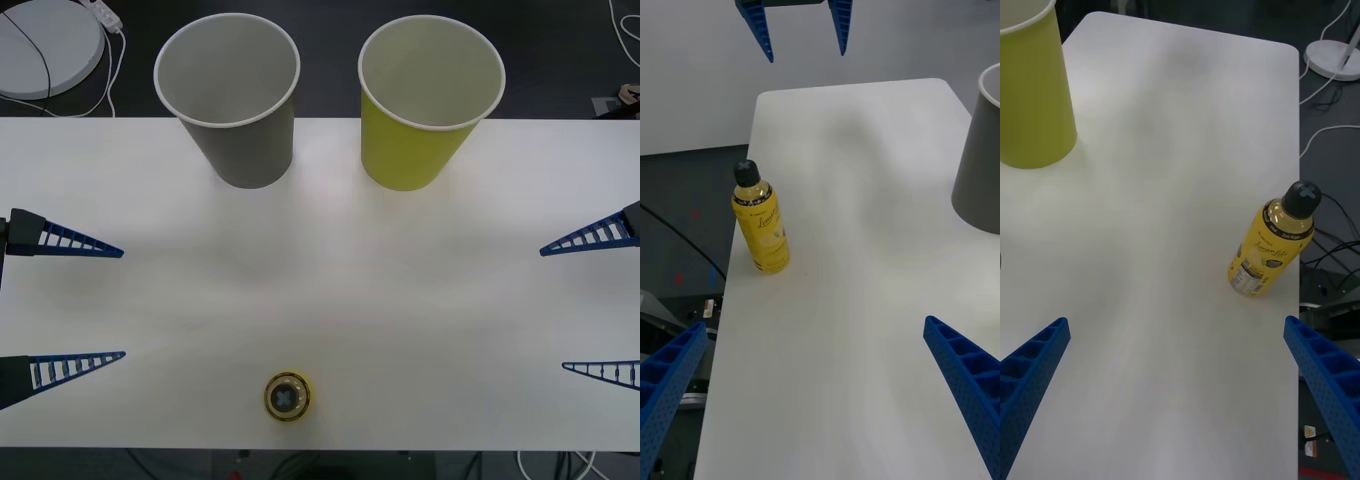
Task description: Put the can into the green bin and the plastic bottle into the gray bin
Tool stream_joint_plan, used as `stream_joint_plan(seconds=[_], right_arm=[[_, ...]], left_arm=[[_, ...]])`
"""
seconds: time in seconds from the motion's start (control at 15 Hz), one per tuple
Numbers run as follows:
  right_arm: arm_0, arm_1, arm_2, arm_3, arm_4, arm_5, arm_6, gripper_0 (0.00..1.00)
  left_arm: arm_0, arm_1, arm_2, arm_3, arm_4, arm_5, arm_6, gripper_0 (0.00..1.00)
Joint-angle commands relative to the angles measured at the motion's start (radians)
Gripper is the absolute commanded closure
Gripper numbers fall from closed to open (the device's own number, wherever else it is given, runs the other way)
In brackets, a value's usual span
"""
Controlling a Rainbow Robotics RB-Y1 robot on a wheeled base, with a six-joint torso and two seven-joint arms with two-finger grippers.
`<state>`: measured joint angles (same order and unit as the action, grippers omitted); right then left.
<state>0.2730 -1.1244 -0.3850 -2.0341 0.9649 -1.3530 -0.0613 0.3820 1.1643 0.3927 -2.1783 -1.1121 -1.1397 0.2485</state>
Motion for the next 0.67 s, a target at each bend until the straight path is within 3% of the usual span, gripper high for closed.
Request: stream_joint_plan(seconds=[0.07, 0.67], right_arm=[[0.0, 0.0, 0.0, 0.0, 0.0, 0.0, 0.0, 0.0], [0.0, 0.0, 0.0, 0.0, 0.0, 0.0, 0.0, 0.0]], left_arm=[[0.0, 0.0, 0.0, 0.0, 0.0, 0.0, 0.0, 0.0], [0.028, 0.035, -0.021, 0.051, 0.029, -0.048, -0.064, 0.0]])
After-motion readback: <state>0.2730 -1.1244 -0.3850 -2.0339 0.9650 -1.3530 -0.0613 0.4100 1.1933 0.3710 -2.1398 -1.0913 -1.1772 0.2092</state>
